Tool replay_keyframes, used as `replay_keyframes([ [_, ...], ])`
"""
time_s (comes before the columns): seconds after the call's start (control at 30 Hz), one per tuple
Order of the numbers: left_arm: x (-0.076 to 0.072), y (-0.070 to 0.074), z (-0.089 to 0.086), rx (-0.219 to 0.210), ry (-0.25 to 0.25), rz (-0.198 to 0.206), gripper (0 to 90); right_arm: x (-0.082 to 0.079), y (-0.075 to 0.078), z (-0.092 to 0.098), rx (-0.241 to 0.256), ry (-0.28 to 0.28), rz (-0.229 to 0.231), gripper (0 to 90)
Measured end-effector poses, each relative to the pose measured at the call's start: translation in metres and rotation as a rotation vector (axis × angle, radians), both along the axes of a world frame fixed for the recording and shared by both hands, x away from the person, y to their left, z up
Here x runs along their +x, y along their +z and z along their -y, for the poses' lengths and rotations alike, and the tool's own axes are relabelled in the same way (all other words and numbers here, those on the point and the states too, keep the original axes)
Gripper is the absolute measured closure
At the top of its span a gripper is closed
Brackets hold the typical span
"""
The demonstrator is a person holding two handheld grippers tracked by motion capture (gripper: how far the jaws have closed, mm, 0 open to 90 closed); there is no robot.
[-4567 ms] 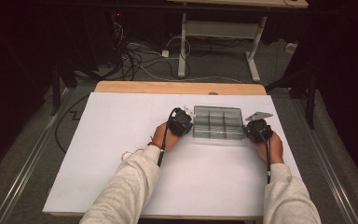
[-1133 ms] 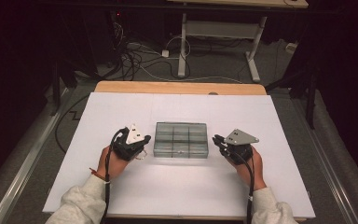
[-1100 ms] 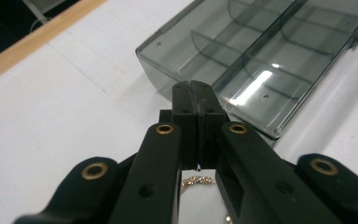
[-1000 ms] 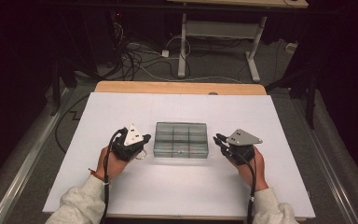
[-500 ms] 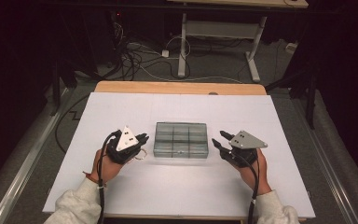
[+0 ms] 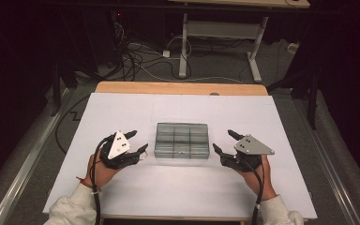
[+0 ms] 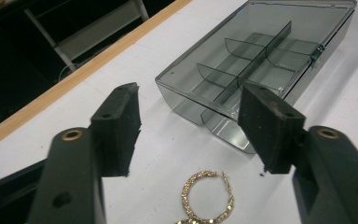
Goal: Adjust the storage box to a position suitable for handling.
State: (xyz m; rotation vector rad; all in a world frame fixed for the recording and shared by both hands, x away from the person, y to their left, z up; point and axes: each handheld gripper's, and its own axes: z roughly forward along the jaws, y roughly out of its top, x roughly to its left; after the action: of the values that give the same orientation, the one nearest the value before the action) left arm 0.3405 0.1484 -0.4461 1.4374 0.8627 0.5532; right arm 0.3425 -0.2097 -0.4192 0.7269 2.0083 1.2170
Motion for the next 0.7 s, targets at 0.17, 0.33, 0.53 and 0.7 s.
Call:
replay_keyframes([
  [0.17, -0.004, -0.001, -0.007, -0.014, 0.007, 0.024, 25.8, -0.006, 0.0, 0.007, 0.015, 0.003, 0.002, 27.5],
  [0.33, -0.009, -0.001, -0.019, -0.029, 0.012, 0.03, 22.3, -0.014, -0.001, 0.012, 0.015, 0.001, 0.018, 28.0],
  [0.53, -0.013, -0.008, -0.033, -0.044, 0.042, 0.005, 20.8, -0.024, -0.007, 0.02, 0.013, -0.018, 0.021, 27.9],
  [0.7, -0.025, -0.012, -0.042, -0.047, 0.046, -0.003, 19.4, -0.033, -0.007, 0.029, 0.042, -0.023, 0.016, 27.9],
])
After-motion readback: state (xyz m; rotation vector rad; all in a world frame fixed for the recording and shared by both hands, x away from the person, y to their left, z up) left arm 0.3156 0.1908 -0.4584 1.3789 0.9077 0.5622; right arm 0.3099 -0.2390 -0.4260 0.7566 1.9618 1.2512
